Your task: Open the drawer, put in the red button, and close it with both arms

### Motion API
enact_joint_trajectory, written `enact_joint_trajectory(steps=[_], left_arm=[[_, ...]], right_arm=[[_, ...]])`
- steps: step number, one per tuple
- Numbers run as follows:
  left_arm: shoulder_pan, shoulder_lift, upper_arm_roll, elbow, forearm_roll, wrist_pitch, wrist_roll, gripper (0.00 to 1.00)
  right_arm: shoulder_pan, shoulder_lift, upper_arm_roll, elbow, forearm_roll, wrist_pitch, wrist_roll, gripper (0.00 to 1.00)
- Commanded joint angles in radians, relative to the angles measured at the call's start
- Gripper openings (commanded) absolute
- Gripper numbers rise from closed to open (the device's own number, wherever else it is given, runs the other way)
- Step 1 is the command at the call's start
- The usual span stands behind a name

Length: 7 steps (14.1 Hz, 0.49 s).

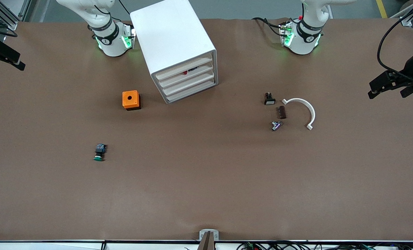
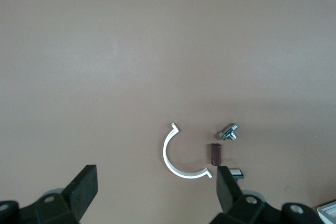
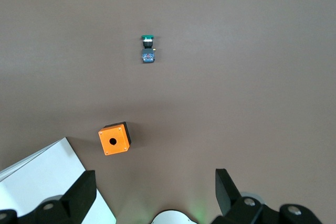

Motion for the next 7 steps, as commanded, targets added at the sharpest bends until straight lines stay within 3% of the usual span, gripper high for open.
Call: enact_joint_trajectory(steps=[1,7], left_arm=[[-0.003,0.004,-0.005,0.020,0.002,-0.029,-0.010,1.00],[-0.001,0.009,-0.005,0.020,0.002,-0.041,-0.009,1.00]], right_arm=[[-0.002,-0.009,0.002,-0.004,0.013,-0.025,0.019,1.00],[0.001,-0.006,0.002,-0.005,0.013,-0.038,0.017,1.00]])
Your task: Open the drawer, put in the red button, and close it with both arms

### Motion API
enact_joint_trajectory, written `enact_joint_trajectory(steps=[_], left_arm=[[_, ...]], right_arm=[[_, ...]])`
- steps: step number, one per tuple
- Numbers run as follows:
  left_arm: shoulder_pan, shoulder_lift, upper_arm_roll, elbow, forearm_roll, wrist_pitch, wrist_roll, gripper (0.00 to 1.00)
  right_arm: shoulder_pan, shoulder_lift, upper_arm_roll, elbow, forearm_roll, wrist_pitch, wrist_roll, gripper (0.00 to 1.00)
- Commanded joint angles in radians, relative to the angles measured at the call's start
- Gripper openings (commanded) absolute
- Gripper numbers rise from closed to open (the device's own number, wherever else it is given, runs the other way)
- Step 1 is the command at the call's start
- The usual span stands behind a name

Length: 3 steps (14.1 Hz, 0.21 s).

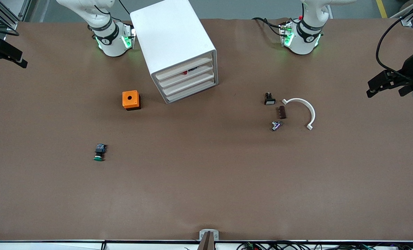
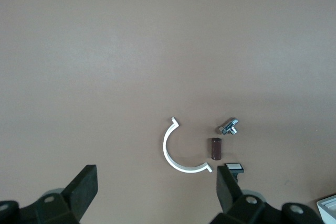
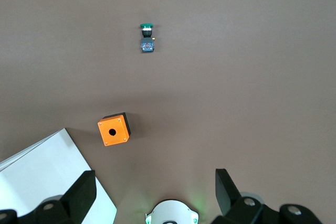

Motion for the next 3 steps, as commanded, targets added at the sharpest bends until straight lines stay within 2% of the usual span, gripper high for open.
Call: enact_joint_trajectory(steps=[1,3], left_arm=[[-0.001,0.005,-0.004,0.021,0.002,-0.022,-0.009,1.00],[-0.003,0.005,-0.005,0.021,0.002,-0.029,-0.009,1.00]], right_arm=[[0.001,-0.006,0.002,-0.003,0.013,-0.003,0.016,1.00],[-0.001,-0.006,0.002,-0.003,0.013,-0.003,0.016,1.00]])
